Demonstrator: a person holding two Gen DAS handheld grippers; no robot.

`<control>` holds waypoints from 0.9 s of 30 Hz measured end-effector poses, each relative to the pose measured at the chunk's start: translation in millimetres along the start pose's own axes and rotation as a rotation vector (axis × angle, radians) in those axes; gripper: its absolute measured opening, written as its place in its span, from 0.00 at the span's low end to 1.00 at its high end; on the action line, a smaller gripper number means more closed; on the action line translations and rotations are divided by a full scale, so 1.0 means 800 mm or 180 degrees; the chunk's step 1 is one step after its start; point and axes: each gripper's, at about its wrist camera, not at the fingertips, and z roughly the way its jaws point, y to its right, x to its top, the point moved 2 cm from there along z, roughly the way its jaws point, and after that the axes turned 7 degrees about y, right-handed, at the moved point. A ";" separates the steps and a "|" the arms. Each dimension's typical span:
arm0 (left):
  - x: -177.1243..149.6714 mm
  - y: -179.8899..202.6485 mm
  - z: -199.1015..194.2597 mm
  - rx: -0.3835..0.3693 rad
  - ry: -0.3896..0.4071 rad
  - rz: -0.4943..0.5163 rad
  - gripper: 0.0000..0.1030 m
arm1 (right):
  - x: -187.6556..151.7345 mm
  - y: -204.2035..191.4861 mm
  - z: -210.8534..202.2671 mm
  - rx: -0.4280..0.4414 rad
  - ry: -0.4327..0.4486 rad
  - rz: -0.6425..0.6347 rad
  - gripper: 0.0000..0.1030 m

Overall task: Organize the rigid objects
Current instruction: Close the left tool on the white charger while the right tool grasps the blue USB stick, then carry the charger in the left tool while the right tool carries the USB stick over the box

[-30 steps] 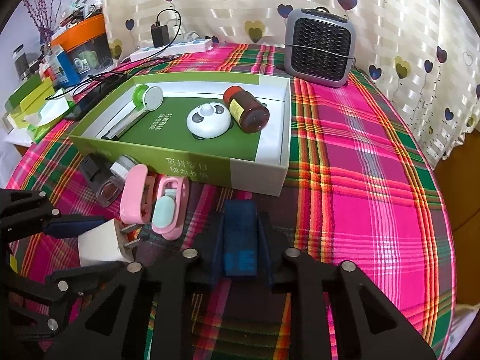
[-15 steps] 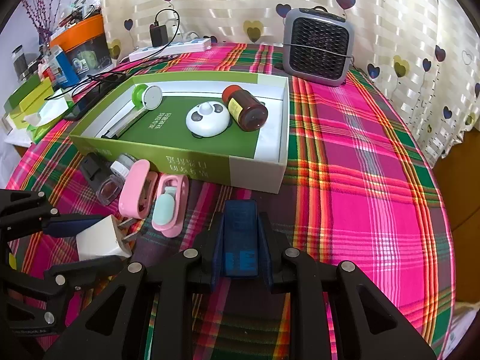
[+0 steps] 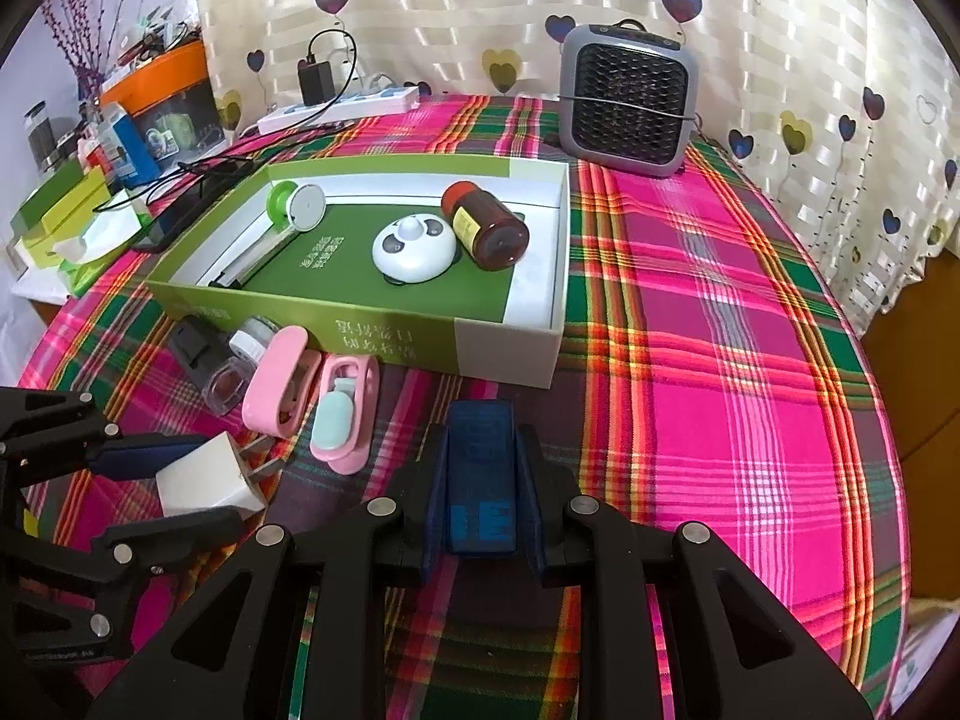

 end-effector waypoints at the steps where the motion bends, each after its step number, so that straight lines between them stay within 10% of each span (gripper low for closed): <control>1: 0.000 0.000 -0.001 0.0003 0.0003 0.0001 0.31 | 0.000 0.000 -0.001 -0.0004 0.0005 0.0006 0.22; 27: 0.019 -0.004 -0.038 0.0157 0.0237 -0.0038 0.31 | 0.025 -0.003 -0.039 0.0019 0.0239 0.0013 0.22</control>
